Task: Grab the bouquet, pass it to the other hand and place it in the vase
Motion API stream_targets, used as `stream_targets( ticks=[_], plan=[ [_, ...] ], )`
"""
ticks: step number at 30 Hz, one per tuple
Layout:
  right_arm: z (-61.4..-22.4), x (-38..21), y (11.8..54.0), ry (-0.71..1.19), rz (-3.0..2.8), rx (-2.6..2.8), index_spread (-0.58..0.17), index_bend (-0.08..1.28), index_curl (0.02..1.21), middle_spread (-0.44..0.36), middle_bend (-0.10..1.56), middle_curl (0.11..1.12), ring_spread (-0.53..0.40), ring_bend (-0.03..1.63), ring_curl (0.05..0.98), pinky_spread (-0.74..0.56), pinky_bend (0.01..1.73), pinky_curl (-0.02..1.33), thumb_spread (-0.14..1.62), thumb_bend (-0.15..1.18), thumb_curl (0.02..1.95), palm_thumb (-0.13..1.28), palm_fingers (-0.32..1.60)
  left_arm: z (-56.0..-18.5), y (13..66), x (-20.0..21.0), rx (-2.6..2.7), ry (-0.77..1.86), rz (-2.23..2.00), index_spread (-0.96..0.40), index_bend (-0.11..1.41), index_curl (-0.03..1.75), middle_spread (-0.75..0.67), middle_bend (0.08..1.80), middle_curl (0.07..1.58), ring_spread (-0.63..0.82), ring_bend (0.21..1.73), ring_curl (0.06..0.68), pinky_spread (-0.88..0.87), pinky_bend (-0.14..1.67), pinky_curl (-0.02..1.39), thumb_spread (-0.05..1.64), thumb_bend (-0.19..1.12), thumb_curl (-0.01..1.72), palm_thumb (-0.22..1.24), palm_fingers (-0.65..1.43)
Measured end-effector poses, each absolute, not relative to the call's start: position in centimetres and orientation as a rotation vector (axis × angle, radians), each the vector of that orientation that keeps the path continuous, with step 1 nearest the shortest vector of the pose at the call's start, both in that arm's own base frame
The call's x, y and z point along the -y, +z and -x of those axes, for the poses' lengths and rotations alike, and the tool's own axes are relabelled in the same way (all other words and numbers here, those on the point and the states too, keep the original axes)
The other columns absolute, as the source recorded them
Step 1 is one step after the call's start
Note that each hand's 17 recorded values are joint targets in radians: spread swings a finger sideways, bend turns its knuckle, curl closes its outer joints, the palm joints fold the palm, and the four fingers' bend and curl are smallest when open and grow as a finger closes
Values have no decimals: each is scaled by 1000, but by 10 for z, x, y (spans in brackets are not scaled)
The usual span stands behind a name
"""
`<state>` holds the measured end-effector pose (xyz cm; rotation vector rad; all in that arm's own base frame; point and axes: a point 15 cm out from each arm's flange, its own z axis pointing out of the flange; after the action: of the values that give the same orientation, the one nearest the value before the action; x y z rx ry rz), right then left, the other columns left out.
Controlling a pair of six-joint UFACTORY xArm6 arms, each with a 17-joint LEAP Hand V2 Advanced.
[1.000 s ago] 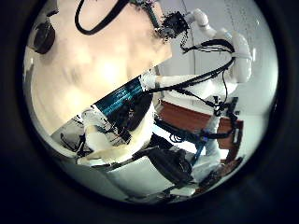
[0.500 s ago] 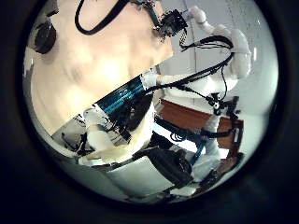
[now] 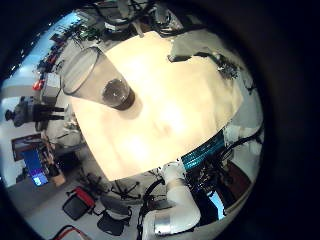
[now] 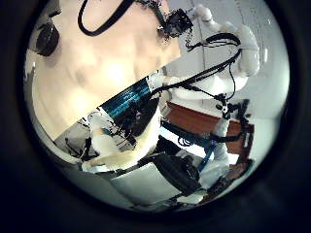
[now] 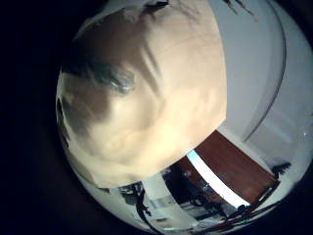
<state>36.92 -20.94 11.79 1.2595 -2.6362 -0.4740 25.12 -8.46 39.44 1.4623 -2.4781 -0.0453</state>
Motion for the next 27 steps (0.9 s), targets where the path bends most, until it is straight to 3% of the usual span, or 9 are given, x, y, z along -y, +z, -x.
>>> stream_targets(
  ticks=[5, 8, 11, 13, 20, 27],
  plan=[
    [-371, 204, 118, -470, -1273, 2616, -176, 229, 407, -13, 612, 476, -168, 1010, 352, 88, 596, 99, 1024, -18, 438, 647, 771, -251, 394, 84, 2474, -45, -1465, -155, 187, 428, 26, 240, 431, 189, 680, 122, 251, 729, -6, 1127, -21, 287, 174, 379],
    [-369, 200, 119, -479, -1278, 2599, -265, 255, 433, -100, 651, 505, -232, 1043, 370, -138, 792, 131, 1014, -15, 446, 683, 1098, -251, 393, 84, 2474, -48, -1465, -155, 188, 428, 26, 240, 432, 189, 681, 122, 251, 729, -6, 1127, -21, 287, 174, 378],
    [-370, 195, 121, -483, -1289, 2587, -332, 322, 503, -155, 713, 552, -255, 1080, 413, -316, 932, 197, 1003, -16, 455, 715, 1207, -251, 393, 84, 2474, -46, -1465, -155, 186, 427, 26, 241, 432, 189, 682, 122, 250, 731, -6, 1127, -21, 287, 174, 377],
    [-370, 191, 122, -488, -1302, 2573, -368, 430, 560, -180, 786, 588, -257, 1097, 433, -366, 996, 232, 993, -13, 463, 747, 1283, -251, 394, 84, 2474, -45, -1465, -155, 187, 426, 26, 242, 432, 189, 683, 123, 250, 731, -6, 1127, -21, 287, 174, 376],
    [-371, 191, 133, -476, -1321, 2519, -413, 699, 747, -213, 999, 713, -247, 1243, 516, -351, 1253, 368, 952, -13, 492, 850, 1230, -252, 397, 84, 2481, -38, -1470, -155, 188, 425, 26, 244, 433, 189, 683, 122, 250, 734, -6, 1127, -21, 287, 174, 375],
    [-378, 200, 140, -389, -1319, 2529, -391, 919, 897, -216, 1158, 815, -239, 1347, 594, -277, 1410, 471, 928, 23, 550, 1010, 1160, -252, 398, 85, 2480, -34, -1469, -154, 189, 428, 26, 243, 432, 190, 682, 119, 250, 733, -7, 1127, -21, 287, 174, 376]
  ],
)
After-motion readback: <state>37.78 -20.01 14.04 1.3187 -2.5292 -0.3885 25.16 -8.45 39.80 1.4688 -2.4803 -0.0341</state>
